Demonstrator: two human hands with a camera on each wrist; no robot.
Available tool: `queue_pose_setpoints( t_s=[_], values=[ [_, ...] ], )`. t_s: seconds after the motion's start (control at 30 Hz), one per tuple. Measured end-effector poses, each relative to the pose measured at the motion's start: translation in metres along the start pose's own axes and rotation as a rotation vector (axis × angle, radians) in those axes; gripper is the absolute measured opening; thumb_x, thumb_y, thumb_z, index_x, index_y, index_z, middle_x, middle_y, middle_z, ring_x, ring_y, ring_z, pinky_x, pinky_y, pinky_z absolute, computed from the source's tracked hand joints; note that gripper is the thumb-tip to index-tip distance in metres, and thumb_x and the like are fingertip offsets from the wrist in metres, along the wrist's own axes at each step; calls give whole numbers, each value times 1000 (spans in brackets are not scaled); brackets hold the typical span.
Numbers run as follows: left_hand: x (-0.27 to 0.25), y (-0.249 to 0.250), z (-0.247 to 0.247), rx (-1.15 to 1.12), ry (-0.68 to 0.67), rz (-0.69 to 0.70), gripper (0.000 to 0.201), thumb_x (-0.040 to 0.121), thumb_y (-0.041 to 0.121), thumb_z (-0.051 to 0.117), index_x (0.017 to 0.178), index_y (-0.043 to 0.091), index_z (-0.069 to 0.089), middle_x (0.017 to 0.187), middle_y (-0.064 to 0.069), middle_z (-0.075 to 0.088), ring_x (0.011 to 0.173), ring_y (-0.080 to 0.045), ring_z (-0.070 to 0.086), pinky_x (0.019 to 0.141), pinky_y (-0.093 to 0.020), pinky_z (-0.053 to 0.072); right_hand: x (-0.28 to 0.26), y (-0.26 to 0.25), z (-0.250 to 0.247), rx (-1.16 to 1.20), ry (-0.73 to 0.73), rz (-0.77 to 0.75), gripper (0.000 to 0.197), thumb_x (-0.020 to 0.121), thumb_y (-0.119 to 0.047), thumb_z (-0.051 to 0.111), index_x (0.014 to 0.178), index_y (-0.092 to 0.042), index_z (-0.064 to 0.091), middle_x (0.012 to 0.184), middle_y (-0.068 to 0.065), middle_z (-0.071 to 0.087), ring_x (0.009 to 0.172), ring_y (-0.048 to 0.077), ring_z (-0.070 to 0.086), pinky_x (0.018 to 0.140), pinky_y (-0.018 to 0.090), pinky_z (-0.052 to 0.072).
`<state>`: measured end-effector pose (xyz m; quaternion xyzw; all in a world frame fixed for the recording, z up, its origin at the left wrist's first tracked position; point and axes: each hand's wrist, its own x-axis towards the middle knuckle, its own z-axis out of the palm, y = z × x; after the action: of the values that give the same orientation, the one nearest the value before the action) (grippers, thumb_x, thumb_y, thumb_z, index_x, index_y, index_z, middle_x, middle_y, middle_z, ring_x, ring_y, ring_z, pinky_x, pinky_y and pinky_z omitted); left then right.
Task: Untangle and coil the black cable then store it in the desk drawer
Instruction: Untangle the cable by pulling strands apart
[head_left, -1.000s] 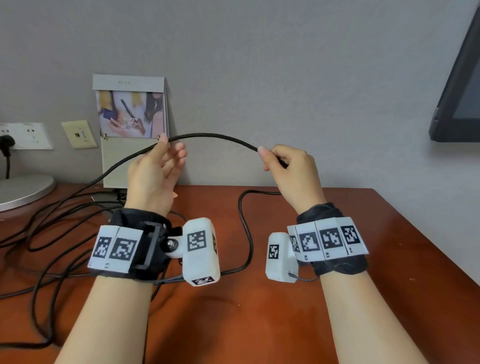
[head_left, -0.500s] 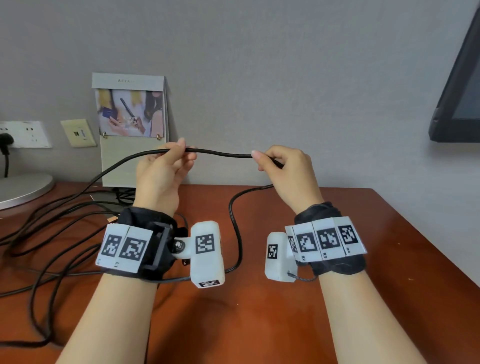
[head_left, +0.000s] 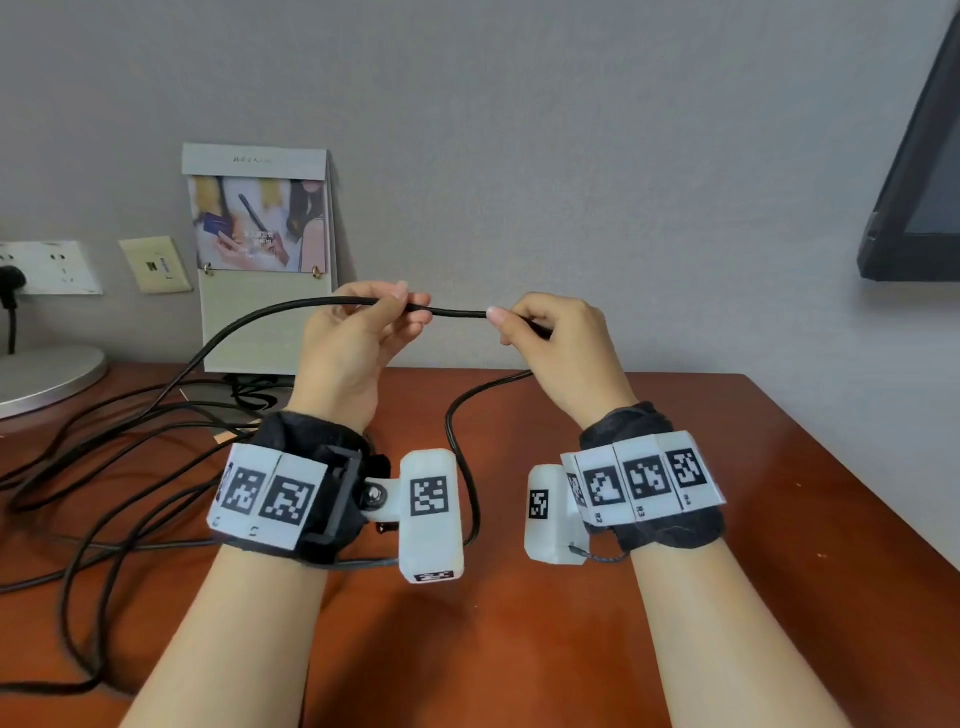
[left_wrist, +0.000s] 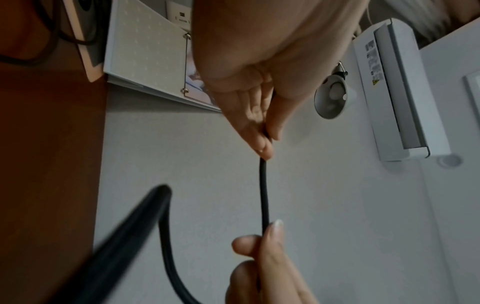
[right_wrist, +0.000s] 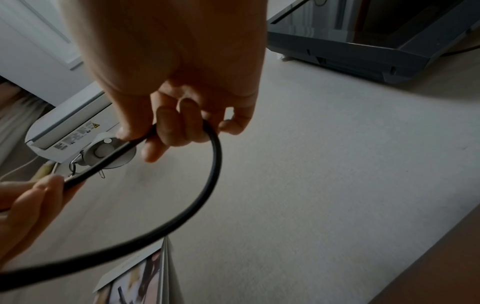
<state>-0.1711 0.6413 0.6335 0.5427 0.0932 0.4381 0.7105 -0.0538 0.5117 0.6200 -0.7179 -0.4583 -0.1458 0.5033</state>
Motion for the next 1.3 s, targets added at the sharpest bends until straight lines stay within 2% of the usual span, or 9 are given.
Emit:
queue_pose_setpoints(
  t_s=[0.07,0.13,0.33,0.57,0.77,0.87,1.0,1.17,1.3],
  values=[
    [0,2,-3,0,7,21,14,91,2,55,78,7,56,65,-2,70,60,-11,65,64,-16,53,0,-1,1,-1,-18,-2,33,92,-34,56,71,-10,65,64,-11,60,62,6,55,61,18,40],
    [0,3,-4,-14,21,30,15,91,2,55,78,8,57,66,-3,69,60,-11,65,64,-16,53,0,-1,2,-13,-26,-10,31,92,-33,56,72,-11,66,65,-11,60,61,5,53,61,15,37],
    [0,4,-3,-35,33,35,15,92,3,55,78,8,57,65,-3,70,60,-11,66,65,-16,54,2,4,-1,-20,12,-26,33,90,-35,58,74,-7,66,70,8,66,70,23,60,70,33,47],
    [-1,2,2,-47,24,32,16,92,3,54,77,8,56,65,-1,70,60,-9,65,65,-15,53,0,3,5,32,-37,21,29,91,-31,58,77,-6,60,61,-2,52,56,10,42,60,27,38],
    [-3,3,7,-115,-22,5,15,93,4,53,79,8,55,70,-4,69,63,-10,64,67,-16,53,-3,5,6,18,-124,73,10,87,-22,63,89,-13,61,79,-9,59,77,11,57,74,25,47],
    [-3,4,7,-148,-25,-4,15,92,3,53,78,8,55,70,-5,69,63,-11,64,66,-16,53,-1,9,8,-4,-148,109,8,88,-17,61,88,-9,64,81,-1,63,79,16,59,77,30,49],
    [1,6,-2,-173,45,10,16,92,3,53,77,8,55,69,-6,69,62,-11,64,68,-16,54,1,17,1,77,-87,190,9,91,-18,59,83,-13,60,77,2,65,75,17,65,75,27,49],
    [3,4,-9,-167,92,13,19,93,2,53,75,8,55,71,-7,67,61,-11,63,67,-16,54,4,18,2,103,-167,229,12,99,-22,43,99,-13,51,97,0,67,91,13,59,84,27,42],
    [5,4,-9,-164,119,17,19,93,2,52,76,8,55,76,-9,65,61,-9,64,66,-15,53,3,14,-1,148,-137,136,11,100,-18,36,94,-13,43,72,-2,63,63,5,48,67,21,39]
  ],
)
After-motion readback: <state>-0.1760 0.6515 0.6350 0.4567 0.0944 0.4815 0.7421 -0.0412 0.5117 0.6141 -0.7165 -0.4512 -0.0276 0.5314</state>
